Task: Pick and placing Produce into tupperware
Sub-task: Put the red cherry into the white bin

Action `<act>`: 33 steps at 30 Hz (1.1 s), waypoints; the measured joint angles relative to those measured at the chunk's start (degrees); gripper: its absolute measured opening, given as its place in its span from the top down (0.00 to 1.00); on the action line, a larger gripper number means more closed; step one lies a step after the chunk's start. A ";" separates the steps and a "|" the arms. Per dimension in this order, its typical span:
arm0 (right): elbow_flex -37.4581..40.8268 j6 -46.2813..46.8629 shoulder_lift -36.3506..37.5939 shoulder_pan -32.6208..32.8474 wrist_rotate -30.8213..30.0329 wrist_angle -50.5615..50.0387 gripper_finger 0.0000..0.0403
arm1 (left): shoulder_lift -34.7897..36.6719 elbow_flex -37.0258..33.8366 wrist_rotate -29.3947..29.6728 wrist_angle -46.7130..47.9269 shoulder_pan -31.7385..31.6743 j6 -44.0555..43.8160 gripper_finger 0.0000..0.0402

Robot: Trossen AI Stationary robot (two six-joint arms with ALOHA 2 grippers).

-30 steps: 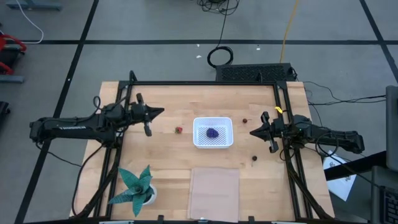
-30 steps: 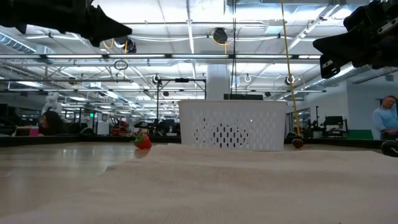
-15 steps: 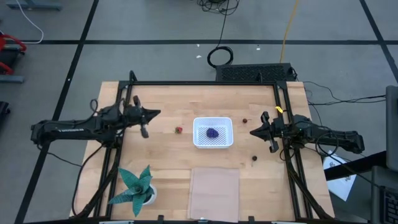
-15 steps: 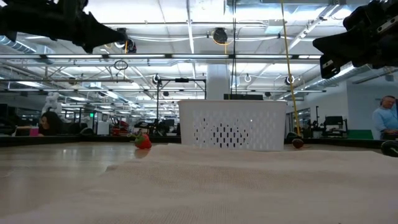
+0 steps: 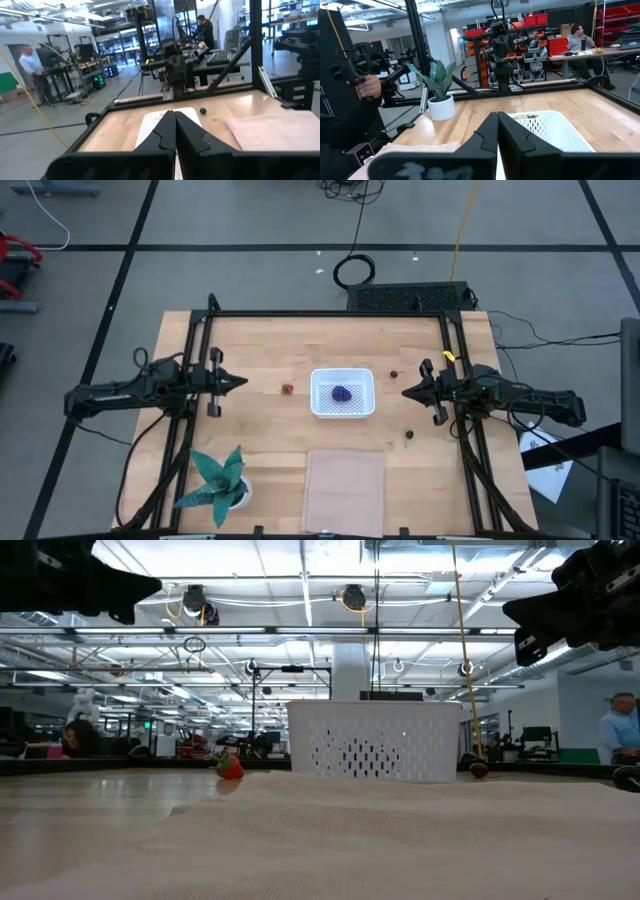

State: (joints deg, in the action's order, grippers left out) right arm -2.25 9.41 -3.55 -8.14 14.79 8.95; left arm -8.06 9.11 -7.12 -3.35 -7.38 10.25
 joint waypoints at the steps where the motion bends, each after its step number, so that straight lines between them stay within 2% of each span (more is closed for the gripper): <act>1: 0.00 -0.18 0.00 0.00 0.00 0.00 1.00 | 0.34 -0.14 -0.01 0.51 0.00 0.05 1.00; 9: -0.01 -1.14 0.00 -0.02 0.00 -0.11 1.00 | 0.13 -0.33 -0.01 3.42 -0.02 -0.91 1.00; 30: -0.01 -3.20 0.00 0.00 -0.02 -0.48 1.00 | 0.10 -0.33 0.08 3.22 -0.04 -1.14 0.98; 33: 0.01 -0.16 -0.31 -0.01 -3.28 -0.22 1.00 | 0.10 -0.33 0.08 3.20 -0.04 -1.14 0.97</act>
State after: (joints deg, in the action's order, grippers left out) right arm -2.24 9.25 -3.86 -8.15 11.51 8.73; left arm -7.97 8.78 -7.04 -0.15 -7.42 9.11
